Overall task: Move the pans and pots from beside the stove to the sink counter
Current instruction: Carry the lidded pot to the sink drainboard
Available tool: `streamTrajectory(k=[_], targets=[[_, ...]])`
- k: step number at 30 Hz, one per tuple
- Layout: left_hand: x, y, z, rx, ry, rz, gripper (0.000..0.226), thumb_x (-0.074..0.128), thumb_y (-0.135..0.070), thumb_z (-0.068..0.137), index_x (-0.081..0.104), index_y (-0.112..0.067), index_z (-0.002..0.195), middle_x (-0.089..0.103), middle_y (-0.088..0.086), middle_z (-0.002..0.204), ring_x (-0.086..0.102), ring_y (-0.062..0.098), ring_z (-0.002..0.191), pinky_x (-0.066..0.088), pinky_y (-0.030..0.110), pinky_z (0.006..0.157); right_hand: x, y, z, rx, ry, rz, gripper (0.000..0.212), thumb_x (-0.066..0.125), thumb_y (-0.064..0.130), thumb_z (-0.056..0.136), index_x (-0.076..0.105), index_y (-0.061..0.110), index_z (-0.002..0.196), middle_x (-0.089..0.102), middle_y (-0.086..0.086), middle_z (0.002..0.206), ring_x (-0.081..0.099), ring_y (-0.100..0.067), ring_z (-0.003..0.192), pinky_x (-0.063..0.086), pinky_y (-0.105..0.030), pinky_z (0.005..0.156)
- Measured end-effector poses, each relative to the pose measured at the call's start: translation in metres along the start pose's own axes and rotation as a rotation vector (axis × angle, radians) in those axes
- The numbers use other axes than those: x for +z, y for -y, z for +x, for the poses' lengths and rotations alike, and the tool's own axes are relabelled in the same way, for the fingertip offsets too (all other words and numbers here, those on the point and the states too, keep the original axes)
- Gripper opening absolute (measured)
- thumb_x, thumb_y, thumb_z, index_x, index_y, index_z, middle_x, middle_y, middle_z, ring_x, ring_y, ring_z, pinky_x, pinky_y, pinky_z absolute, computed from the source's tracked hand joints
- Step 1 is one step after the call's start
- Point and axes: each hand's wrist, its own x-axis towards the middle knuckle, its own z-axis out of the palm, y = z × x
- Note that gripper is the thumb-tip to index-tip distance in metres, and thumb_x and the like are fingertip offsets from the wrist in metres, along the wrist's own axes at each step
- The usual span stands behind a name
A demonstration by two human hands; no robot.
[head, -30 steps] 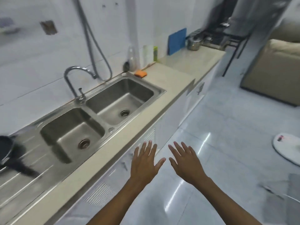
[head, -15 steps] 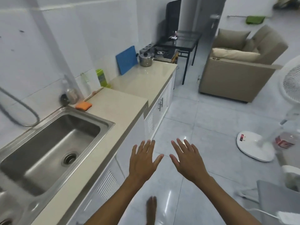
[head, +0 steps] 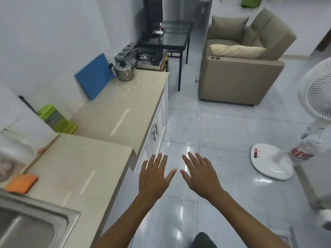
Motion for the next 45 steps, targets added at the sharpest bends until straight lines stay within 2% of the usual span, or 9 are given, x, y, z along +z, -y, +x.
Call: streamTrajectory(k=[5, 10, 21, 27, 33, 36, 39, 42, 45], targets=[[0.010, 0.005, 0.129, 0.021, -0.055, 0.034, 0.080, 0.025, -0.073, 0.095, 0.050, -0.021, 0.150, 0.047, 0.005, 0.158, 0.039, 0.028, 0.149, 0.028, 0.052, 0.123, -0.001, -0.050, 0.128, -0.018, -0.030, 0.025, 0.067, 0.026, 0.057, 0.100, 0.048, 0.018, 0.149, 0.049, -0.010, 0.153, 0.044, -0.035, 0.142, 0.040, -0.054, 0.112], [0.010, 0.019, 0.259, -0.069, -0.108, 0.070, 0.062, 0.056, -0.060, 0.095, 0.065, -0.015, 0.137, 0.061, 0.010, 0.146, 0.056, 0.030, 0.136, 0.044, 0.052, 0.111, -0.017, -0.096, 0.273, -0.073, 0.031, 0.035, 0.064, 0.030, 0.056, 0.103, 0.031, 0.023, 0.158, 0.035, -0.005, 0.163, 0.030, -0.030, 0.150, 0.027, -0.048, 0.120], [-0.019, 0.094, 0.490, -0.334, -0.204, 0.119, 0.067, 0.037, -0.063, 0.098, 0.064, -0.016, 0.138, 0.060, 0.008, 0.147, 0.055, 0.027, 0.138, 0.041, 0.049, 0.112, -0.036, -0.110, 0.544, -0.263, 0.076, 0.092, 0.065, 0.023, 0.058, 0.103, 0.022, 0.025, 0.160, 0.029, 0.000, 0.166, 0.025, -0.024, 0.152, 0.025, -0.041, 0.121], [-0.016, 0.167, 0.592, -0.442, -0.204, 0.122, 0.074, 0.028, -0.067, 0.098, 0.057, -0.018, 0.145, 0.053, 0.007, 0.154, 0.046, 0.027, 0.145, 0.035, 0.050, 0.117, -0.030, -0.089, 0.679, -0.328, 0.071, 0.093, 0.064, 0.027, 0.056, 0.104, 0.029, 0.022, 0.158, 0.036, -0.003, 0.162, 0.032, -0.026, 0.149, 0.031, -0.042, 0.118], [-0.024, 0.245, 0.690, -0.580, -0.190, 0.021, 0.070, 0.033, -0.066, 0.100, 0.050, -0.019, 0.150, 0.048, 0.005, 0.158, 0.042, 0.024, 0.148, 0.031, 0.048, 0.119, -0.022, -0.060, 0.806, -0.325, 0.141, 0.169, 0.062, 0.033, 0.055, 0.103, 0.034, 0.022, 0.156, 0.043, -0.002, 0.158, 0.040, -0.026, 0.144, 0.034, -0.042, 0.115], [-0.034, 0.285, 0.737, -0.692, -0.176, -0.139, 0.068, 0.039, -0.064, 0.100, 0.048, -0.020, 0.150, 0.050, 0.005, 0.157, 0.045, 0.023, 0.145, 0.032, 0.046, 0.118, -0.023, -0.043, 0.868, -0.306, 0.139, 0.269, 0.057, 0.040, 0.051, 0.103, 0.040, 0.021, 0.152, 0.055, -0.001, 0.149, 0.054, -0.025, 0.131, 0.043, -0.042, 0.107], [-0.047, 0.328, 0.779, -0.886, -0.202, -0.581, 0.065, 0.045, -0.067, 0.097, 0.049, -0.027, 0.148, 0.055, 0.001, 0.153, 0.052, 0.023, 0.137, 0.040, 0.039, 0.112, -0.024, -0.025, 0.921, -0.314, 0.098, 0.337, 0.054, 0.044, 0.047, 0.103, 0.043, 0.022, 0.151, 0.064, 0.001, 0.137, 0.061, -0.022, 0.119, 0.047, -0.039, 0.099], [-0.053, 0.372, 0.821, -0.994, -0.226, -0.793, 0.060, 0.050, -0.064, 0.096, 0.052, -0.029, 0.144, 0.061, 0.001, 0.146, 0.057, 0.022, 0.131, 0.040, 0.030, 0.096, -0.017, -0.009, 0.974, -0.230, 0.146, 0.502, 0.053, 0.045, 0.046, 0.103, 0.041, 0.025, 0.151, 0.061, 0.004, 0.141, 0.059, -0.019, 0.123, 0.047, -0.040, 0.101], [-0.050, 0.414, 0.865, -1.082, -0.262, -0.872, 0.062, 0.052, -0.063, 0.096, 0.052, -0.026, 0.145, 0.058, 0.003, 0.148, 0.053, 0.023, 0.133, 0.038, 0.031, 0.094, -0.004, 0.002, 1.033, -0.089, 0.221, 0.667, 0.053, 0.045, 0.048, 0.102, 0.040, 0.025, 0.150, 0.062, 0.004, 0.139, 0.058, -0.019, 0.126, 0.047, -0.043, 0.103]])
